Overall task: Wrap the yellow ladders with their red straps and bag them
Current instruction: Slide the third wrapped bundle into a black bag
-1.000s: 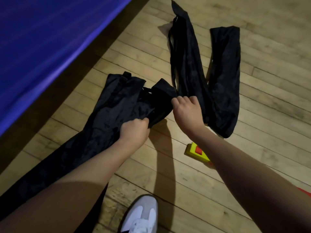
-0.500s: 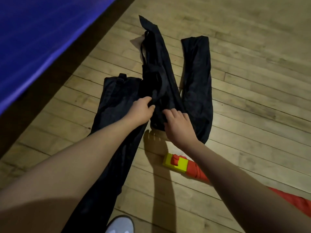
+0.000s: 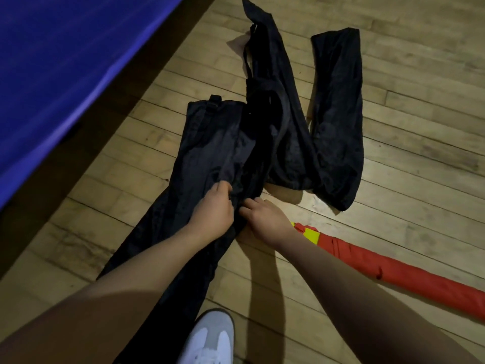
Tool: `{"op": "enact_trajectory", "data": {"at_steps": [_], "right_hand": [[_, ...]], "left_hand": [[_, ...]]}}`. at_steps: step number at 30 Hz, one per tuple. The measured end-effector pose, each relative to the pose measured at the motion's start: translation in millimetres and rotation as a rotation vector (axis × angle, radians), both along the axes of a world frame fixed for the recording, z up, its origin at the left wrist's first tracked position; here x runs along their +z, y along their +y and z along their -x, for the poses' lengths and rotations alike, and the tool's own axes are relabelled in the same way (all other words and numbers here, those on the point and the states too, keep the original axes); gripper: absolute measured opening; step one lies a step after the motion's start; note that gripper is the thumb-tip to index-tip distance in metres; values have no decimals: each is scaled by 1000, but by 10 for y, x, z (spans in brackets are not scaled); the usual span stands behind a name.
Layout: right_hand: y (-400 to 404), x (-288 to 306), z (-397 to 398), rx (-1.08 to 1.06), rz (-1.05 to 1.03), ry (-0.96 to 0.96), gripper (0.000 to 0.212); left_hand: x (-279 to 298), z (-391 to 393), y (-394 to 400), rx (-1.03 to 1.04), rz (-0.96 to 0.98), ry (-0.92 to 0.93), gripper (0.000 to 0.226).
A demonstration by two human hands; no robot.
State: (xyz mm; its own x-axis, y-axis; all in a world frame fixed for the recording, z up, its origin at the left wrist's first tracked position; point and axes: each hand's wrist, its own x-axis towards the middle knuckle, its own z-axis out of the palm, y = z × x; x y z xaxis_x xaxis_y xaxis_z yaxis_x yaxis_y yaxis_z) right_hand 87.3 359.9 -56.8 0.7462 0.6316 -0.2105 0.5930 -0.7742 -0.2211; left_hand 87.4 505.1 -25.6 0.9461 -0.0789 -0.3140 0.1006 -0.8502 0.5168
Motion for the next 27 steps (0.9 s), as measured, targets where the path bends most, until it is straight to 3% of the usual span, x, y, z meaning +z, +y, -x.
{"op": "enact_trajectory", "data": {"at_steps": [5,8,11,18,22,27], "right_hand": [[9,25,43,34,52,-195,33],[-29,121,-32,-64,30,-240,36],[-133,242,-117,-179,43,-173,28],[-299,397,-152,-417,71,-387,27],[-414,473,-63,-513,60,-311,41],[-492,436,79,-471,16,-287,45]], "left_hand": [[-133,174,99,-283,-397,19,41],[-146,143,257,-351,-518,42,52],[-120,62,366,-336,-528,86,59],[-63,60,100,-467,-359,-52,69],[-103,113,-64,-412,-358,-94,30],[-86,67,-18,-351,-381,72,31]]}}
